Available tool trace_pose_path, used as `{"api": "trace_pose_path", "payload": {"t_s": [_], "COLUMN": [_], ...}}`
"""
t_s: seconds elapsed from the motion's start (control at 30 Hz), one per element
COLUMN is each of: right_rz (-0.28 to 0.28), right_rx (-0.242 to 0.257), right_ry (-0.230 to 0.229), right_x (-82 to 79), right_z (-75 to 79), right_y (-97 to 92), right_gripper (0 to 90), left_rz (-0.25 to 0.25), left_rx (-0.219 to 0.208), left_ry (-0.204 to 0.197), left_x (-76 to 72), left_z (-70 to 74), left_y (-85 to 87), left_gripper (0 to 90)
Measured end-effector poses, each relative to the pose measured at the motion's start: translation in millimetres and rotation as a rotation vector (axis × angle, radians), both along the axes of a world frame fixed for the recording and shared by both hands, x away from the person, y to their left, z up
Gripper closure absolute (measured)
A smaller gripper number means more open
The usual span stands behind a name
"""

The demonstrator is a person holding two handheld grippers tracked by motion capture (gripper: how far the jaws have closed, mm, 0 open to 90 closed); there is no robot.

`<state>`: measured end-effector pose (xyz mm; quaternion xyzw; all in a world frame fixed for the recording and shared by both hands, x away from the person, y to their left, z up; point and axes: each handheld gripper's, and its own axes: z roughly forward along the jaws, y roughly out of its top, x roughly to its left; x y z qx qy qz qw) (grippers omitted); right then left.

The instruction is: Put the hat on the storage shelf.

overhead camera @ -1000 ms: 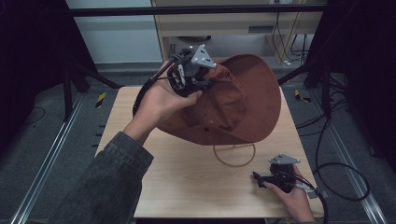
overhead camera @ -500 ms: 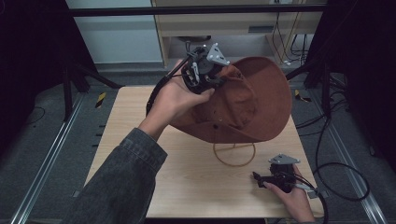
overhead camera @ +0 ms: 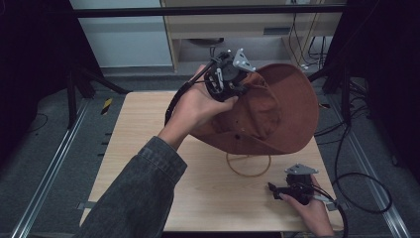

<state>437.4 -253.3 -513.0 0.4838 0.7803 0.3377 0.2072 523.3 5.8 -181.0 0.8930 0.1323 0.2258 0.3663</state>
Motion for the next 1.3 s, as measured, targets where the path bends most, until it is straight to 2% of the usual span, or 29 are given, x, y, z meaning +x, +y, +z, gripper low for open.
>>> {"api": "trace_pose_path", "payload": {"t_s": [0.4,0.57,1.3], "right_rz": [0.005,0.005,0.003], "right_rx": [-0.003,-0.003,-0.002], "right_ry": [-0.003,-0.003,-0.002], "right_x": [0.1,0.1,-0.2], "right_z": [0.1,0.1,0.3], "right_y": [-0.4,-0.4,-0.2], "right_gripper": [3.9,3.9,3.8], "left_rz": [-0.031,-0.035,-0.041], "left_rx": [0.001,0.016,0.049], "left_ry": [0.017,0.023,0.06], "left_x": [0.9,0.5,8.9], "left_z": [-8.7,-13.2,-36.4], "left_y": [-23.9,-32.8,-47.0], "left_gripper": [88.3,88.2,87.8]}}
